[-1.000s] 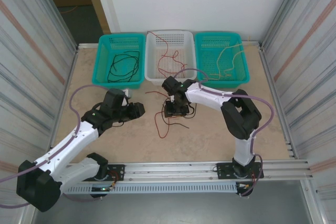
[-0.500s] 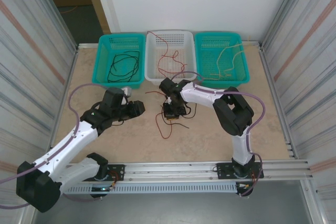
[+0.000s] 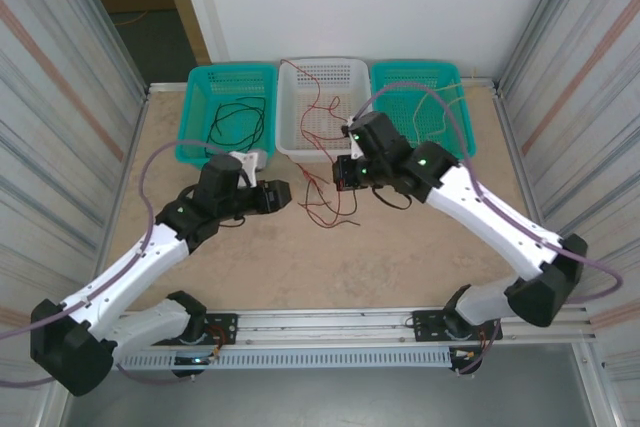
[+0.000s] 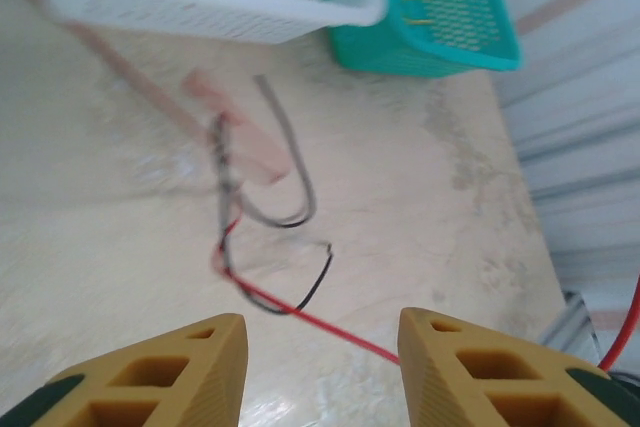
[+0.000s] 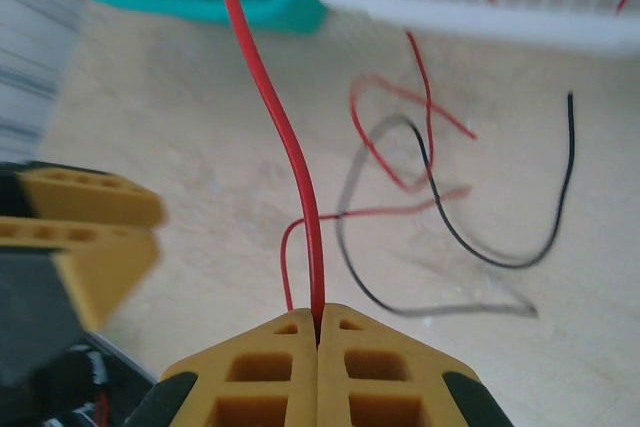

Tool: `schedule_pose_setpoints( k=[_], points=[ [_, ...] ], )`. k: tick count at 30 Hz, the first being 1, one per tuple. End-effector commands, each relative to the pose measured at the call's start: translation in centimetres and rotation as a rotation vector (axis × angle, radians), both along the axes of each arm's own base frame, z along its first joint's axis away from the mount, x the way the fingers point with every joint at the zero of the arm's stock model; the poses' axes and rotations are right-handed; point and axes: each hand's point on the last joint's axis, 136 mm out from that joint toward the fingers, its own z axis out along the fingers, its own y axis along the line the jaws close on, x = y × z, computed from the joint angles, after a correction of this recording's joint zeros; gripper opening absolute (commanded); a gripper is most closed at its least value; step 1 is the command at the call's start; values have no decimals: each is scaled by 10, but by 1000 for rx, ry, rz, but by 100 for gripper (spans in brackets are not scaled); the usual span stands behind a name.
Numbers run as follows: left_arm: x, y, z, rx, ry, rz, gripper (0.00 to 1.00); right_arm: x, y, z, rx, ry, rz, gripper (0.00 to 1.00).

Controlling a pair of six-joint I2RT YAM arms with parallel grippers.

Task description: Untangle the cables

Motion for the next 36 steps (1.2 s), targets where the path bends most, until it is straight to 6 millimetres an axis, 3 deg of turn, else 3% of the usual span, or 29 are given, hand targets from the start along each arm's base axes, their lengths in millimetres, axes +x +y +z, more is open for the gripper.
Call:
schedule_pose_setpoints(
  k=[1,9,17,29,36],
  points=[
    [-1,-31,58,-52,-227,-145,48,0,-8,28,-12,-103,18,0],
    [-15,-72,92,-80,-406,-298,58,-4,-12,86,127,-190,16,0],
    [-30,-92,93,-20,-528,-446,66,-7,-26,129,273,-236,14,0],
    [-51,-100,107,154,-831,-549,76,-13,-26,139,365,-214,64,0],
    [-58,-111,92,267,-945,-618,73,-17,-22,142,401,-197,107,0]
  ],
)
